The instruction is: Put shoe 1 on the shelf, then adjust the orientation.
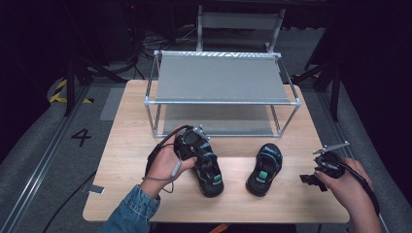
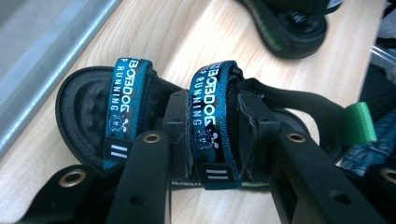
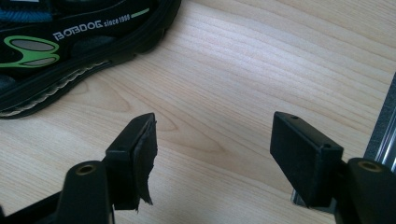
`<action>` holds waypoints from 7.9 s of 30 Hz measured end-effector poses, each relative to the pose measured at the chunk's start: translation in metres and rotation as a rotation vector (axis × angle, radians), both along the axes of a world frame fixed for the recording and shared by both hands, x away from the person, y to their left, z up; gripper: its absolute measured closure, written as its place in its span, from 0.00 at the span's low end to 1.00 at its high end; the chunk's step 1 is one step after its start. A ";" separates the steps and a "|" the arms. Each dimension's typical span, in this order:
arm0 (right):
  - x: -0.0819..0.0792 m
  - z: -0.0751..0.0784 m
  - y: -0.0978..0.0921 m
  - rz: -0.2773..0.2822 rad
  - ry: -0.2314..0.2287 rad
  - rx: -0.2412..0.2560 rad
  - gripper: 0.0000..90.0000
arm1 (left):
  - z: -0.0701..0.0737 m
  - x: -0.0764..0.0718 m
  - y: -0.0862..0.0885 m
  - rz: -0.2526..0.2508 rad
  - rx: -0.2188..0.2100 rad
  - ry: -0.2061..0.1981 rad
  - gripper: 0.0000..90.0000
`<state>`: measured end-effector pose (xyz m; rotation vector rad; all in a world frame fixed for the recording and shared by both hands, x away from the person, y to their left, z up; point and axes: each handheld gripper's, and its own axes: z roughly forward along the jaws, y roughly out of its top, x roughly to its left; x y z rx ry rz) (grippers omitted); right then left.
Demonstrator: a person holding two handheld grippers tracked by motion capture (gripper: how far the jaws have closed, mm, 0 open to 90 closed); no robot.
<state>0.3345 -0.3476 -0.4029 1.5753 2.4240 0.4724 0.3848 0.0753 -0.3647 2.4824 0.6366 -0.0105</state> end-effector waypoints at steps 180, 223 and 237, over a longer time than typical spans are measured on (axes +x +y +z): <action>0.006 -0.008 -0.006 0.027 -0.008 0.037 0.35 | 0.077 0.102 -0.031 0.388 -0.073 -0.271 1.00; -0.012 0.040 0.069 0.376 -0.066 0.223 0.53 | 0.038 -0.004 0.049 0.257 0.019 -0.202 0.36; 0.002 0.026 0.108 0.513 -0.006 0.197 0.86 | 0.006 -0.007 0.068 0.308 0.053 -0.116 0.36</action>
